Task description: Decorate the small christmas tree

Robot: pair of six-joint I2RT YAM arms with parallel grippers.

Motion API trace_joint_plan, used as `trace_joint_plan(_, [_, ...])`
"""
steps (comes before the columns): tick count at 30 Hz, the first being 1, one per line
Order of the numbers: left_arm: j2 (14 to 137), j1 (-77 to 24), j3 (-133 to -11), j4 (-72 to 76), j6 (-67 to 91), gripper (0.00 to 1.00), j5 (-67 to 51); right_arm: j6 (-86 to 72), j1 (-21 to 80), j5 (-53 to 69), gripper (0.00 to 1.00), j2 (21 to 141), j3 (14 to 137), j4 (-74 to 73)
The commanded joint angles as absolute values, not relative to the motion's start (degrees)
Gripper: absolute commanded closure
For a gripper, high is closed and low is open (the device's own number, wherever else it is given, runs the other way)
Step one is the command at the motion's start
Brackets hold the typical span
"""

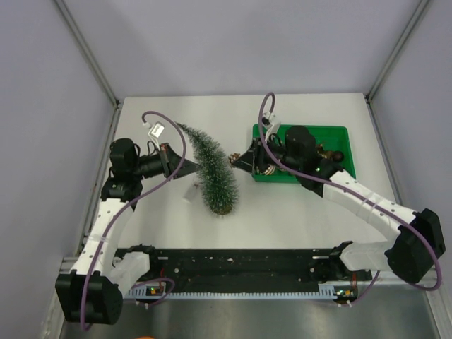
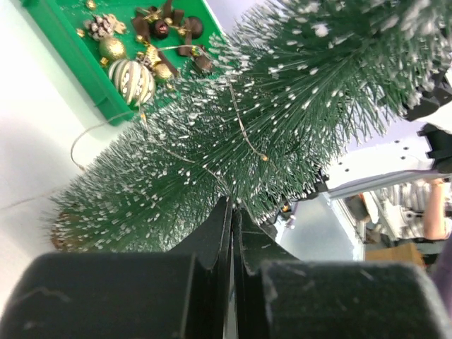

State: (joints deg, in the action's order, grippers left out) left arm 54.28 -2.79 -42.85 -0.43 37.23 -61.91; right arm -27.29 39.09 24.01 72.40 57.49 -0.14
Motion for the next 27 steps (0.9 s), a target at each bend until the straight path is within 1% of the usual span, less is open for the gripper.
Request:
trace_joint_plan(1, [55.3, -3.0, -50.9, -17.8, 25.1, 1.00, -62.1, -28.0, 39.1, 25.4, 0.87, 68.7, 56.1, 4.4])
trace_joint_plan(4, [55.5, -3.1, -53.4, -27.0, 18.9, 1.00, -60.9, -27.5, 39.0, 24.6, 0.87, 65.8, 55.2, 3.2])
trace_joint_plan(7, [55.5, -3.1, -54.7, -32.0, 16.2, 1.00, -60.4, -26.5, 39.0, 24.5, 0.87, 63.9, 54.8, 1.6])
trace_joint_plan(14, [54.1, -4.2, -54.7, -30.0, 18.4, 1.00, -57.7, -25.1, 38.9, 26.0, 0.86, 60.9, 54.8, 0.1])
trace_joint_plan(27, [54.2, -4.4, -55.2, -29.1, 19.0, 1.00, -57.1, -24.4, 38.9, 29.6, 0.86, 63.3, 54.9, 2.7])
